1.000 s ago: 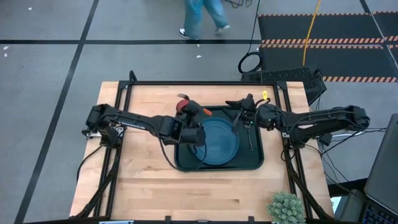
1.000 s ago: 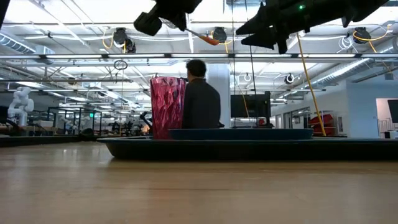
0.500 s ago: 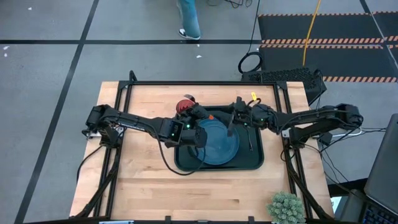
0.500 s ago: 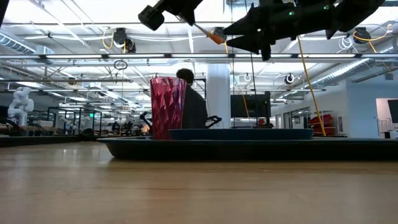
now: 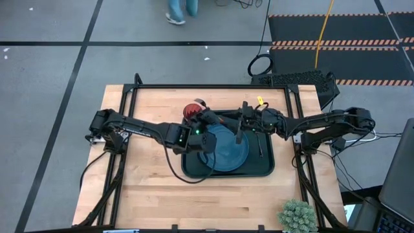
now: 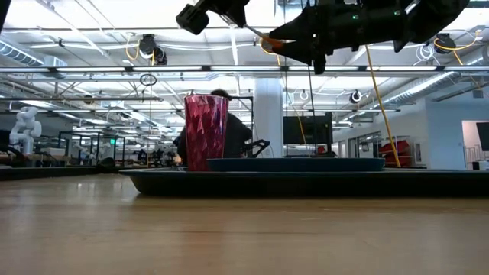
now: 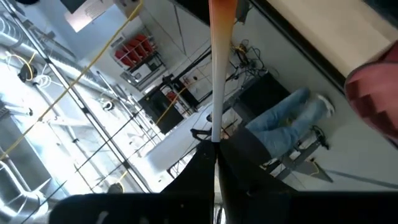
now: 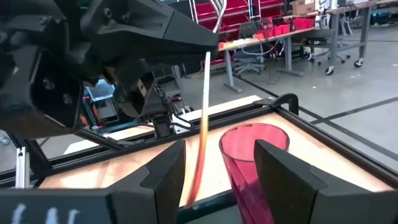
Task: Pick and place plate/cup/fork/spoon on tray
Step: Put the orange fork to the right of the blue plate on the blue tray
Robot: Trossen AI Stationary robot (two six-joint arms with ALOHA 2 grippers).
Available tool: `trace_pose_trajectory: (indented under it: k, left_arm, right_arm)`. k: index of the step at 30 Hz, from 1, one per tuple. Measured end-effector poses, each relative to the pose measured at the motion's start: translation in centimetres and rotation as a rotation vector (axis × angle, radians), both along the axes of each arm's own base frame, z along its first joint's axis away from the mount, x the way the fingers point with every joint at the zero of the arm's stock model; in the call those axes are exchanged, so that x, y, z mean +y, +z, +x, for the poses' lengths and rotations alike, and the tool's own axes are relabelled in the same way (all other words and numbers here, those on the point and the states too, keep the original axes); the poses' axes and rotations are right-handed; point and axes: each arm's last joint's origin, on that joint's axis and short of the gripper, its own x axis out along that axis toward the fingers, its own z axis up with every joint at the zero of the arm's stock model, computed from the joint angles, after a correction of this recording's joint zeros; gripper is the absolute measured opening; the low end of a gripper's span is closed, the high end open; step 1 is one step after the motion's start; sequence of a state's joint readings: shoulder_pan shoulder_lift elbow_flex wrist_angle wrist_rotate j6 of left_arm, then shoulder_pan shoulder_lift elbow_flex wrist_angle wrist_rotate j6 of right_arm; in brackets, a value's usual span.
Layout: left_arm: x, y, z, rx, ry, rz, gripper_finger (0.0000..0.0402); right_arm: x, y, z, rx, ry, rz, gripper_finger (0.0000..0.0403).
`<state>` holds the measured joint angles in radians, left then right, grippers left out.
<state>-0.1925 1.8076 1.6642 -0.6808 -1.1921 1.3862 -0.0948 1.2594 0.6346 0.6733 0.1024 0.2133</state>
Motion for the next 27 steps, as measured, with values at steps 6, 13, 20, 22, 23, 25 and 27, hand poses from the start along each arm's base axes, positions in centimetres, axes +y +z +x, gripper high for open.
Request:
trace_pose_trajectory:
  k: [6,13,20,22,23,25,27]
  left_arm:
    - [-0.56,0.24,0.25,-0.042,-0.02,-0.012,0.0003]
    - [-0.63,0.5,0.55,-0.078,-0.029,-0.019,0.0003]
    - [-0.56,0.49,0.55,-0.075,-0.027,-0.017,0.0003]
    - [-0.6,0.49,0.54,-0.074,-0.027,-0.017,0.0003]
    - [-0.59,0.49,0.54,-0.074,-0.027,-0.016,0.0003]
    - [-0.62,0.48,0.53,-0.072,-0.028,-0.016,0.0003]
    - [-0.62,0.48,0.53,-0.073,-0.028,-0.017,0.0003]
  right_arm:
    - [0.01,-0.05,0.0,0.008,0.002,-0.016,0.0183]
    - [0.01,0.04,0.0,0.013,0.004,-0.085,0.0144]
    - [0.0,0.08,0.0,0.022,0.002,-0.149,0.0012]
    - [-0.02,0.08,0.0,0.022,0.002,-0.15,0.001]
    - [-0.02,0.07,0.0,0.023,-0.001,-0.148,0.0007]
    - [-0.02,0.04,0.0,0.026,0.0,-0.149,0.0003]
    - [-0.02,0.05,-0.01,0.026,-0.001,-0.149,0.0002]
